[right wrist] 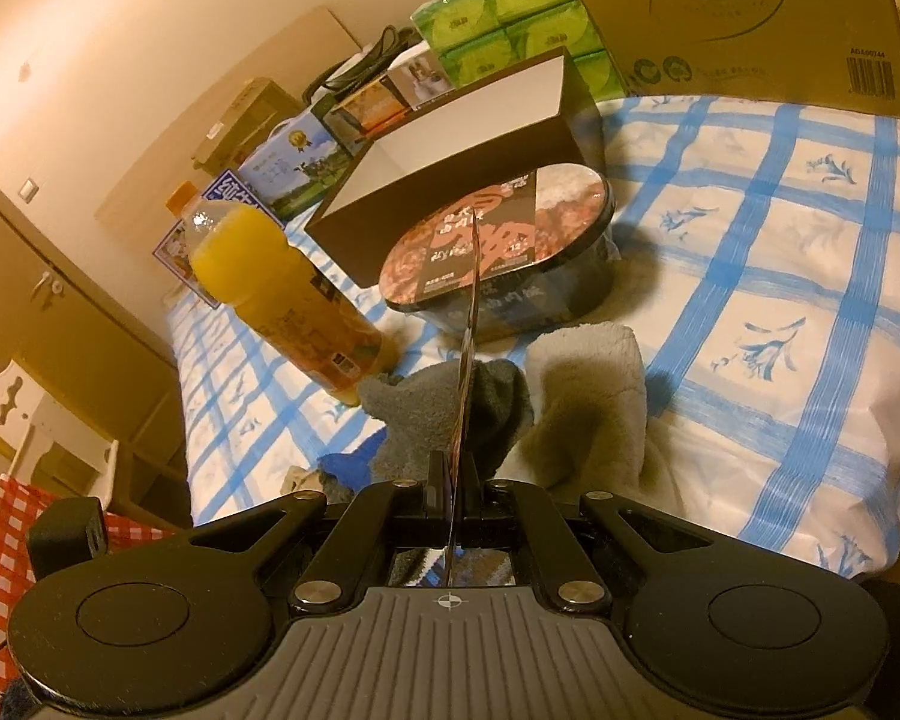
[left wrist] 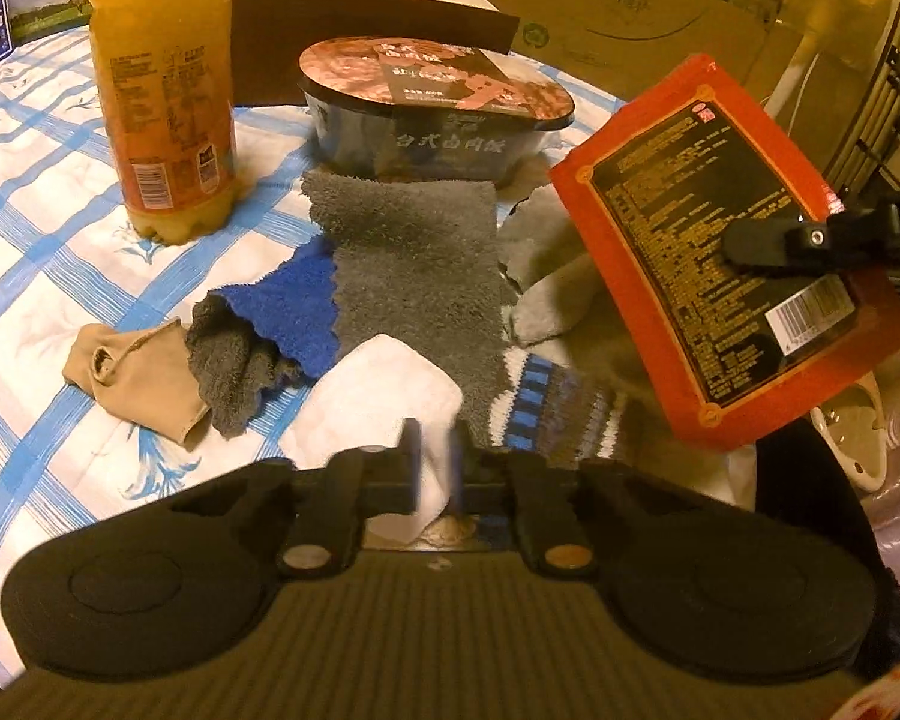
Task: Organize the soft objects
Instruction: 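Grasp the white cloth with the left tool while the right tool holds the red packet, then carry the white cloth and red packet into the white box and release both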
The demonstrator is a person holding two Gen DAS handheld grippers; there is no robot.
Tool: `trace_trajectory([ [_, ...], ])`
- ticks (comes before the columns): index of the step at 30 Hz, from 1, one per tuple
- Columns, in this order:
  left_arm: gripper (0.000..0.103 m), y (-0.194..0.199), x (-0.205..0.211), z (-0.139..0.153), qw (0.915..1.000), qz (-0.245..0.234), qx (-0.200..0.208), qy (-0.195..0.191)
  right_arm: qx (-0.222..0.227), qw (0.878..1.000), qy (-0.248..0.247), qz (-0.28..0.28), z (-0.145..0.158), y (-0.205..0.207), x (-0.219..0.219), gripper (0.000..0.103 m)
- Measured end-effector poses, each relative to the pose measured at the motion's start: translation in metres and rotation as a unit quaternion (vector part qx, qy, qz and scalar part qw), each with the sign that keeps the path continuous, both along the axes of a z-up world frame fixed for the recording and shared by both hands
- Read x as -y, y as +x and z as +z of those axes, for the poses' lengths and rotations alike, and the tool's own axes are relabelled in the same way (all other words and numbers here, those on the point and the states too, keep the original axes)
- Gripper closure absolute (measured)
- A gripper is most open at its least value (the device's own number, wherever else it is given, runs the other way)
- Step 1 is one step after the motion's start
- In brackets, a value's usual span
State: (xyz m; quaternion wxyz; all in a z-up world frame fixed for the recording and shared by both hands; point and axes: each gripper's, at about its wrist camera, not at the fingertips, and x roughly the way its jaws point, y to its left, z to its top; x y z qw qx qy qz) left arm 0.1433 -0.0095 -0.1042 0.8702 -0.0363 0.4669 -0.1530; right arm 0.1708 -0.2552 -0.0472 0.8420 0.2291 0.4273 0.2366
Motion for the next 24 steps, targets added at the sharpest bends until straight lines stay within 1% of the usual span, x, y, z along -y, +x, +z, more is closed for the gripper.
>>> trace_trajectory([
  [2,0.102,0.0,-0.001,0.002,1.0,0.001,0.002,-0.002,0.0,1.0,0.001,0.001,0.0,-0.001,0.0,0.102],
  [5,0.102,-0.003,-0.006,0.009,0.9999,0.008,0.011,-0.002,0.001,1.0,0.001,0.001,0.0,-0.003,0.0,0.102],
  [13,0.102,-0.014,-0.039,0.034,0.9983,0.049,0.031,-0.012,0.001,1.0,0.007,-0.003,0.001,-0.004,0.001,0.102],
  [16,0.102,-0.014,-0.048,0.045,0.9974,0.057,0.041,-0.013,0.002,1.0,0.01,-0.004,0.002,-0.002,0.002,0.102],
  [20,0.102,-0.006,-0.051,0.06,0.9966,0.057,0.058,-0.016,0.009,1.0,0.013,-0.001,0.007,0.003,0.004,0.102],
  [24,0.102,0.011,-0.047,0.076,0.9952,0.051,0.082,-0.016,0.019,1.0,0.019,0.002,0.015,0.015,0.006,0.102],
])
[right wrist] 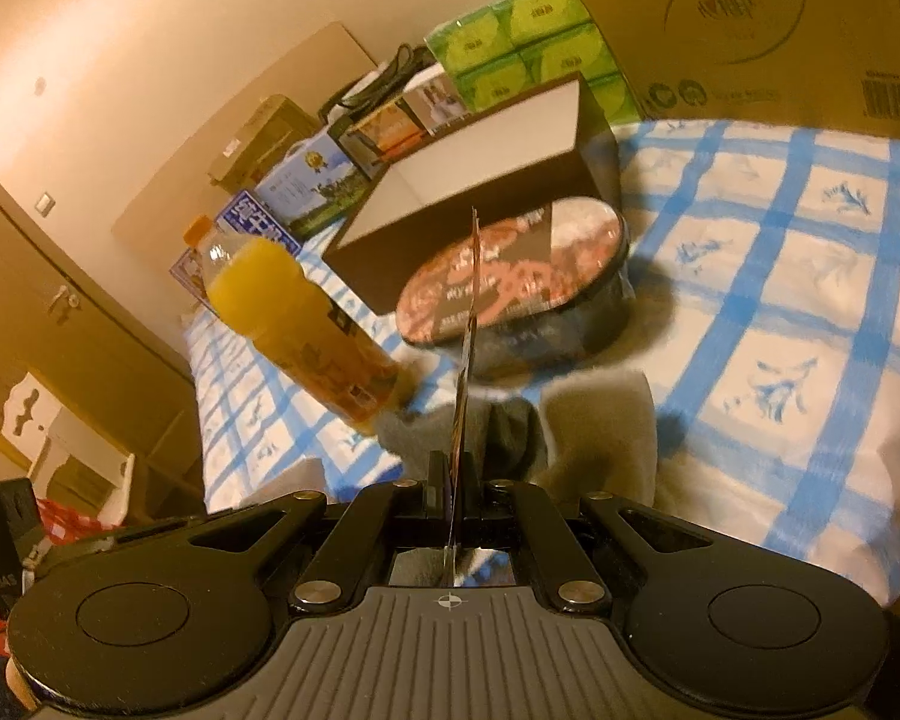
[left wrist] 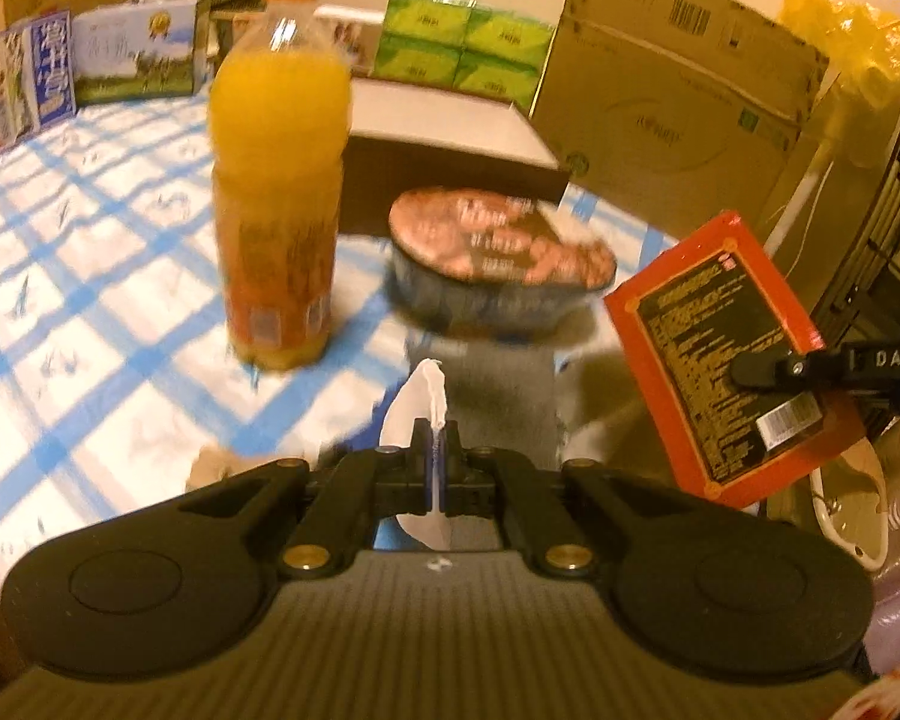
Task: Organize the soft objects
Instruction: 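Carry the white cloth and red packet into the white box and release both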
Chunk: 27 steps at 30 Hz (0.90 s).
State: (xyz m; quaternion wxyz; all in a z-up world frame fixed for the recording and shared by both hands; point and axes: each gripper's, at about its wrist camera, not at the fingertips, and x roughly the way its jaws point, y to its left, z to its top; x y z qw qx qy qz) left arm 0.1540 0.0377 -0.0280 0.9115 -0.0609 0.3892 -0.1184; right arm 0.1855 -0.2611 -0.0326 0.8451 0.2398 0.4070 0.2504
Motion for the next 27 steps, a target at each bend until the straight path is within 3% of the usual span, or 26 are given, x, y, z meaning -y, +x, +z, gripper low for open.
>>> trace_trajectory([
  [10,0.102,0.056,0.025,0.034,0.9982,-0.019,0.056,0.001,0.024,1.0,0.019,-0.006,0.016,0.045,0.01,0.102],
  [27,0.102,0.164,0.07,0.068,0.9942,-0.014,0.106,0.014,0.067,0.997,0.027,-0.015,0.036,0.137,0.02,0.102],
])
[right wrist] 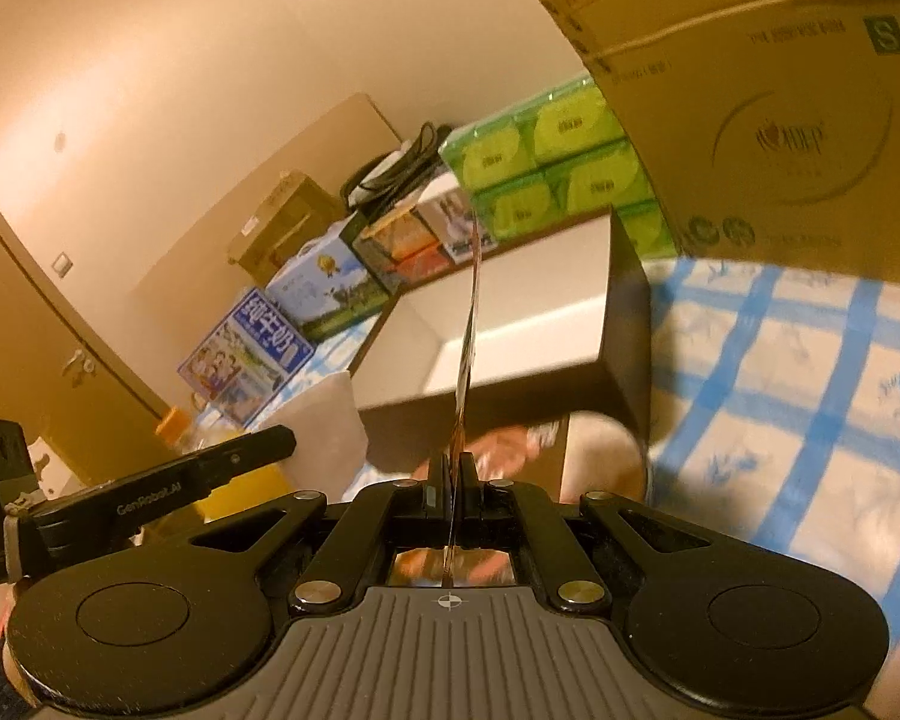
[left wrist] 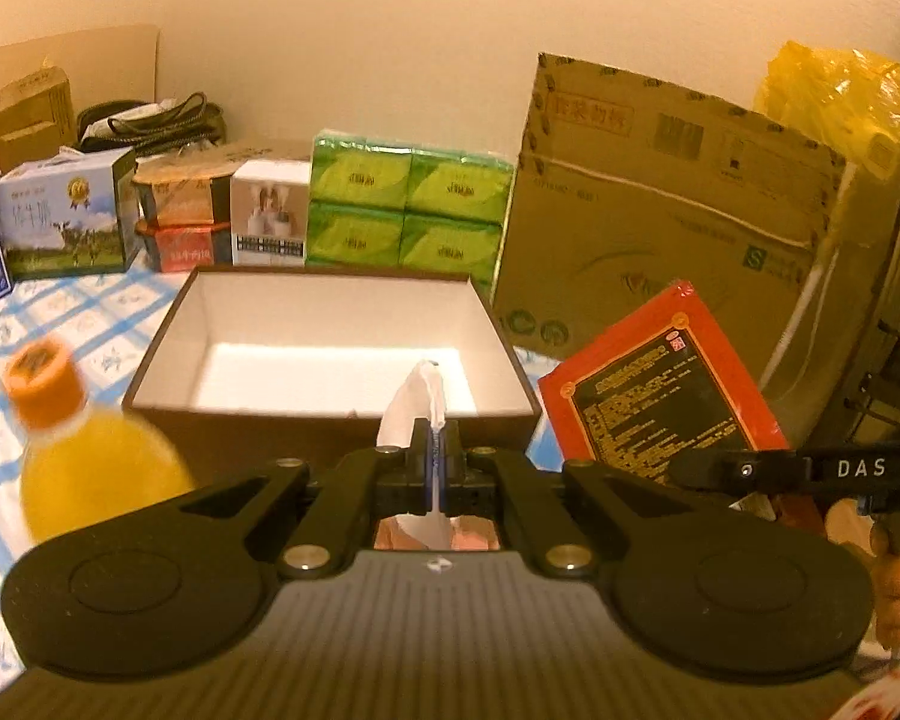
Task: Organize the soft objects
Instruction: 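Carry the white cloth and red packet into the white box and release both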
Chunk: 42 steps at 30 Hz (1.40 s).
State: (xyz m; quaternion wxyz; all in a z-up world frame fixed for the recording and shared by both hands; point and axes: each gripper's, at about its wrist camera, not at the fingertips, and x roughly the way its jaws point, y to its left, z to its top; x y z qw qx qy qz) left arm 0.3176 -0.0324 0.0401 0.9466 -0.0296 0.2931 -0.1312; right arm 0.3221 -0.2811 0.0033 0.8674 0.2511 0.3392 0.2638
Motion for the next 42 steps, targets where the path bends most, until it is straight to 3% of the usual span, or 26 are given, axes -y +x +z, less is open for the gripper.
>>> trace_trajectory([
  [12,0.102,0.093,0.017,0.006,0.9986,0.053,-0.006,0.004,0.018,1.0,0.007,-0.021,0.007,0.096,0.002,0.102],
  [19,0.102,0.141,0.013,-0.003,0.9955,0.09,-0.03,-0.006,0.011,0.999,0.013,-0.033,-0.004,0.144,-0.006,0.102],
  [28,0.101,0.192,0.011,-0.019,0.9905,0.128,-0.049,0.013,-0.005,0.999,0.002,-0.039,-0.024,0.192,-0.023,0.102],
  [31,0.093,0.202,0.012,-0.023,0.9888,0.138,-0.049,0.027,-0.01,0.999,0.006,-0.041,-0.03,0.201,-0.026,0.102],
  [33,0.075,0.207,0.011,-0.026,0.987,0.149,-0.051,0.032,-0.014,0.999,0.008,-0.041,-0.034,0.207,-0.027,0.102],
  [42,0.057,0.209,0.001,-0.041,0.9808,0.176,-0.076,0.037,-0.024,0.999,0.014,-0.034,-0.051,0.223,-0.036,0.102],
])
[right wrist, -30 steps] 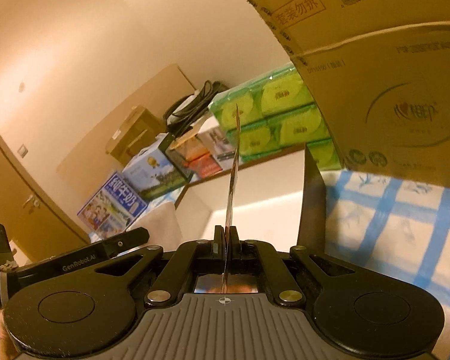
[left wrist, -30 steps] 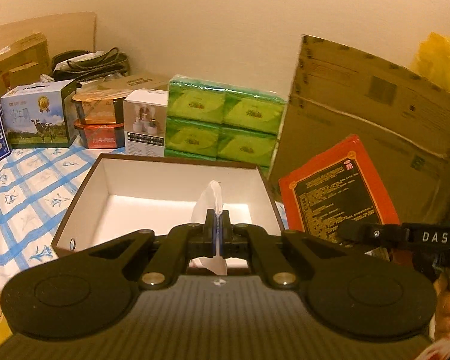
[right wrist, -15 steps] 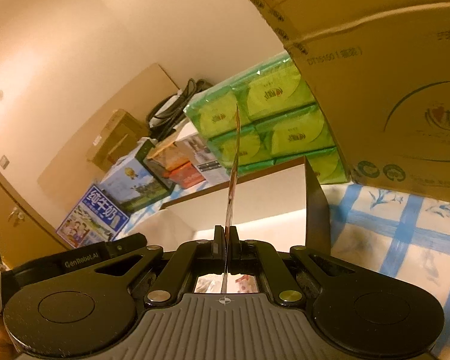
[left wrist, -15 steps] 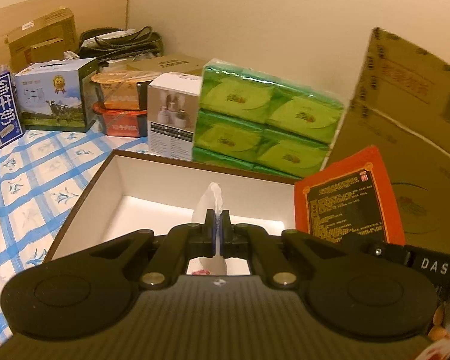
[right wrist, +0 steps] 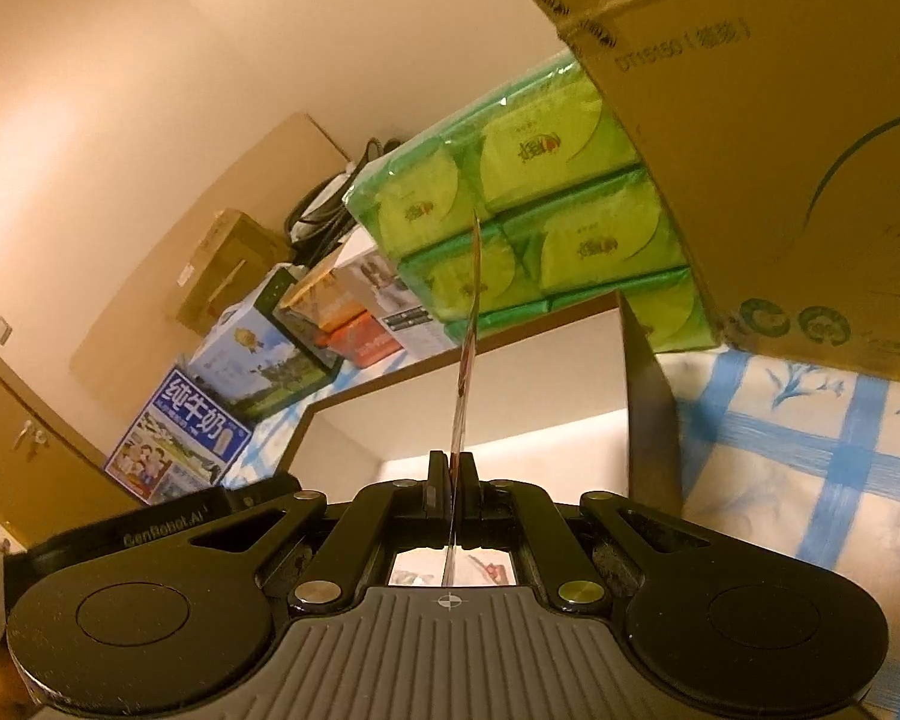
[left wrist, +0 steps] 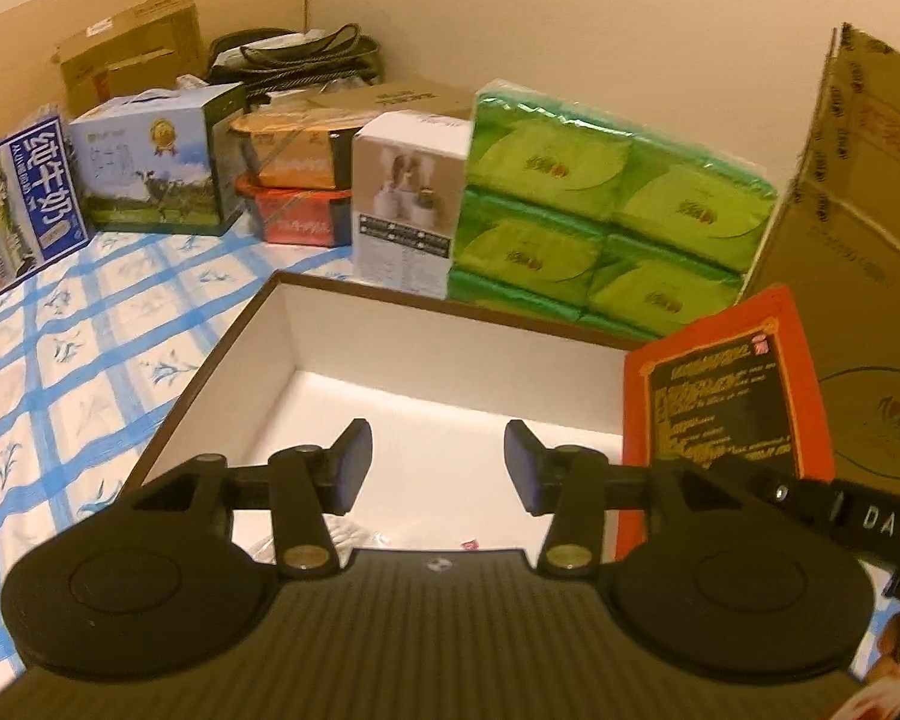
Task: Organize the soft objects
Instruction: 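Carry the white cloth and red packet into the white box and release both, then move both open tools back toward the socks on the bed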
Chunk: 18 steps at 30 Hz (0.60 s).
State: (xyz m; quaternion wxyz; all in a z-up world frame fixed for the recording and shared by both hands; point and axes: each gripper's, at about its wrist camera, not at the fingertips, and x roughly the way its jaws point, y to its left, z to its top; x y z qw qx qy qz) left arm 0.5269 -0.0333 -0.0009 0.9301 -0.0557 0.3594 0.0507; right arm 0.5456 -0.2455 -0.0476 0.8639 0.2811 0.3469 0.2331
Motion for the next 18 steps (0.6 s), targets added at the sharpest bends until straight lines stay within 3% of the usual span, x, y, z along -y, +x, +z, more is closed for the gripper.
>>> trace_trajectory([
  [4,0.044,-0.001,-0.004,-0.003,0.9999,0.012,-0.006,0.003,0.007,1.0,0.015,0.007,-0.003,0.008,-0.008,0.097],
  [6,0.039,-0.002,-0.005,-0.002,0.9999,0.016,-0.005,0.005,0.008,1.0,0.011,0.007,-0.002,0.011,-0.013,0.067],
  [7,0.039,-0.003,-0.005,-0.002,0.9999,0.015,-0.004,0.005,0.012,1.0,0.007,0.004,-0.001,0.011,-0.015,0.045],
  [8,0.038,-0.003,-0.005,-0.002,0.9999,0.016,-0.003,0.004,0.016,1.0,0.004,-0.005,0.0,0.01,-0.015,0.038],
  [18,0.032,-0.018,-0.004,0.004,0.9999,0.011,0.0,-0.006,0.007,1.0,-0.016,-0.017,0.006,-0.003,-0.003,0.038],
])
